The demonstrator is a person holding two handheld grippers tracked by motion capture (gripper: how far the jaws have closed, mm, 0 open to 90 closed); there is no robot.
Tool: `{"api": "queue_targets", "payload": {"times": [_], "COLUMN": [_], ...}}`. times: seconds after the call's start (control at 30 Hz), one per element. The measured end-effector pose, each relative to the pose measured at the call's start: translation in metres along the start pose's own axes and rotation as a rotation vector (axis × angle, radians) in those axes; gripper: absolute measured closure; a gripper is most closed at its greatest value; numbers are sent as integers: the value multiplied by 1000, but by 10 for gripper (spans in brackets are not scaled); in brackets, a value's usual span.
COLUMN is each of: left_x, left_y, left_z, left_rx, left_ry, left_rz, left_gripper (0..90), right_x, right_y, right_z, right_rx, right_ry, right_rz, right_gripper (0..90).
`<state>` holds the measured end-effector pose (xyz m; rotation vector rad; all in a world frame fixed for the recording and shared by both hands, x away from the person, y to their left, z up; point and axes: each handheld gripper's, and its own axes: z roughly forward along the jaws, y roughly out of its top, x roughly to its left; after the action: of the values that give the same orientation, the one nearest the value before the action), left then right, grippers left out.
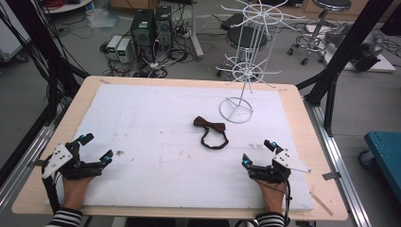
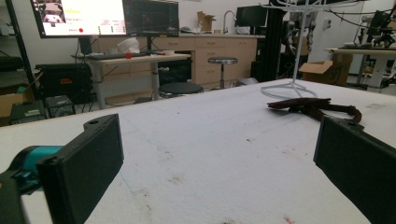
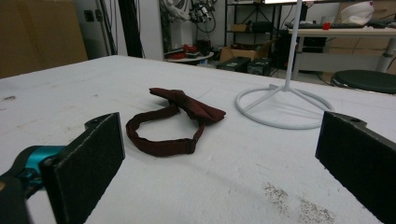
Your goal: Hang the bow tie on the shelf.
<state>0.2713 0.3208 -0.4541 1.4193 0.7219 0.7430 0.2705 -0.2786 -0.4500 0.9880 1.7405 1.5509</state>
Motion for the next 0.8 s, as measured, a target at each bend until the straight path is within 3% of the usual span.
{"api": "queue_targets", "payload": {"times": [0.3,0.57,0.8], "left_x": [0,0,0], "left_y": [0,0,0], "left_z": [0,0,0], "left_rx": [0,1,0], "left_ry": [1,0,0], "left_rz": [-3,-2,-4], "left_gripper": [19,19,19], "right_x": [0,1,-1], "right_y": [0,1,16], "right_z": [-1,1,4], "right_rx": [4,10,16], "right_ry": [5,16,56], "right_rz": [13,-6,3], "right_gripper": [6,6,6]}}
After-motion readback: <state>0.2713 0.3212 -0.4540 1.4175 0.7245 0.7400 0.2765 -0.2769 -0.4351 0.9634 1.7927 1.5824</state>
